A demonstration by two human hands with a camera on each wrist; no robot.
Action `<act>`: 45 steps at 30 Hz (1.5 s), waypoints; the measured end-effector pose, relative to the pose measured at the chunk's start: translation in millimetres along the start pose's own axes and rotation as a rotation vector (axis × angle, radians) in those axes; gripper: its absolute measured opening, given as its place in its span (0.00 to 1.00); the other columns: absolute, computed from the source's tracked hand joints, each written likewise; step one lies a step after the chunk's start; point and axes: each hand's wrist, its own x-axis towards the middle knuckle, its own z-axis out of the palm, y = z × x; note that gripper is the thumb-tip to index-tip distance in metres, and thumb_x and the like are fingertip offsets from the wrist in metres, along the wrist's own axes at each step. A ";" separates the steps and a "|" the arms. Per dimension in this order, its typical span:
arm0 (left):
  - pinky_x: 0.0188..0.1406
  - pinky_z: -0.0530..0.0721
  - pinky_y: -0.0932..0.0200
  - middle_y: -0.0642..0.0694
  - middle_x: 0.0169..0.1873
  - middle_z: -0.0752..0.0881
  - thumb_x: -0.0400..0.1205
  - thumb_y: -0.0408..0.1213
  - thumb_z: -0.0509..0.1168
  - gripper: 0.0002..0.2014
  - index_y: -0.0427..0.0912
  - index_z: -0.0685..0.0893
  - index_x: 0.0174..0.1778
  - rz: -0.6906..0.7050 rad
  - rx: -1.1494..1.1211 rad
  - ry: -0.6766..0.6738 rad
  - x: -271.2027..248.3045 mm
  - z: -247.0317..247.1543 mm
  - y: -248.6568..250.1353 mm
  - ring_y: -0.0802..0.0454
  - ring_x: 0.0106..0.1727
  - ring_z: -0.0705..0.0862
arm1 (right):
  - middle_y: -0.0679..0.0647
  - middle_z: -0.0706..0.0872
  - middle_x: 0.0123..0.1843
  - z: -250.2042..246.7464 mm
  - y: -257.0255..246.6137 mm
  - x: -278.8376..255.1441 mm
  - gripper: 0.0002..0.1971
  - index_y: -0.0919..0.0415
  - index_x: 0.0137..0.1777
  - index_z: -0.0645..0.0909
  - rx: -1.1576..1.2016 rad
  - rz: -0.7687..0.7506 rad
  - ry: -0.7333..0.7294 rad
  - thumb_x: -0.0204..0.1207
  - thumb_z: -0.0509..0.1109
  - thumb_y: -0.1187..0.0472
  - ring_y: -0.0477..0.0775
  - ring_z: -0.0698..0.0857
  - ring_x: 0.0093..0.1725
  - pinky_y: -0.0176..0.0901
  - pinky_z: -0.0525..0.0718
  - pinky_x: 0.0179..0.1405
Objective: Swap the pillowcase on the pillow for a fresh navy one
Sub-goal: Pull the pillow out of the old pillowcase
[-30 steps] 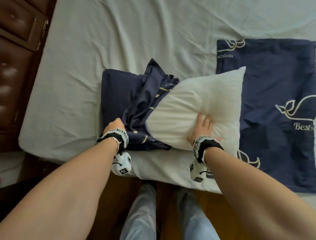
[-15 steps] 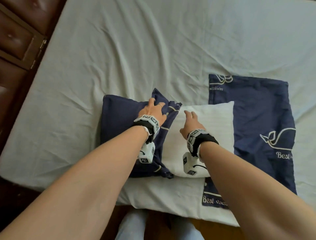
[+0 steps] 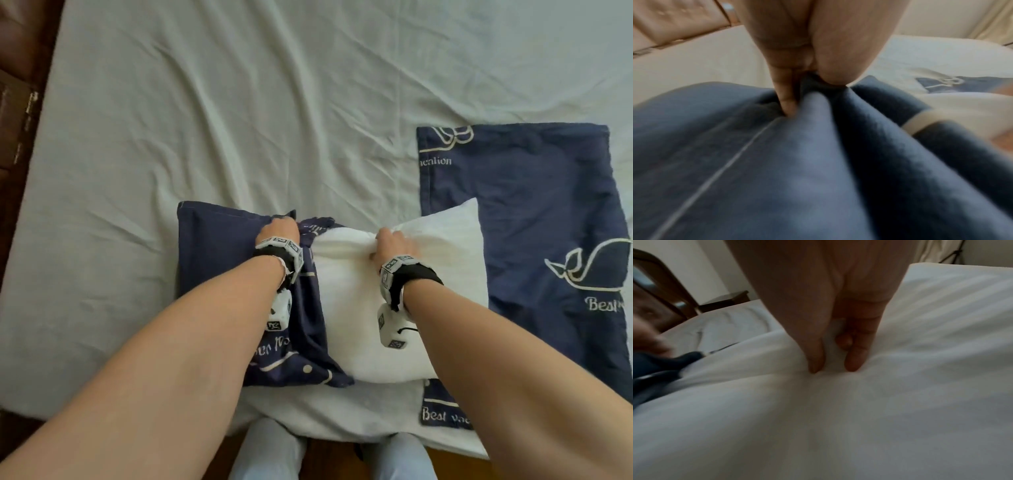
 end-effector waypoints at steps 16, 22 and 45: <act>0.58 0.82 0.43 0.34 0.64 0.81 0.83 0.26 0.57 0.15 0.33 0.73 0.66 -0.232 -0.447 0.514 -124.1 -170.7 -100.8 0.32 0.62 0.83 | 0.63 0.83 0.52 -168.8 -53.2 -125.5 0.11 0.55 0.51 0.78 0.503 -0.014 0.329 0.76 0.59 0.69 0.64 0.80 0.48 0.46 0.75 0.47; 0.45 0.79 0.53 0.36 0.52 0.87 0.79 0.35 0.65 0.05 0.37 0.82 0.47 -0.239 -0.253 0.194 -175.0 -122.3 -121.9 0.37 0.52 0.86 | 0.59 0.86 0.48 -121.8 -44.9 -161.8 0.06 0.54 0.44 0.79 0.326 0.018 0.211 0.73 0.63 0.65 0.65 0.84 0.48 0.48 0.81 0.51; 0.60 0.77 0.44 0.39 0.68 0.76 0.83 0.59 0.59 0.28 0.43 0.77 0.71 -0.084 -0.103 0.102 -45.3 66.0 -35.5 0.39 0.70 0.74 | 0.56 0.76 0.68 67.3 -22.4 -79.7 0.34 0.57 0.70 0.72 0.122 0.097 0.039 0.72 0.74 0.37 0.64 0.79 0.66 0.57 0.81 0.61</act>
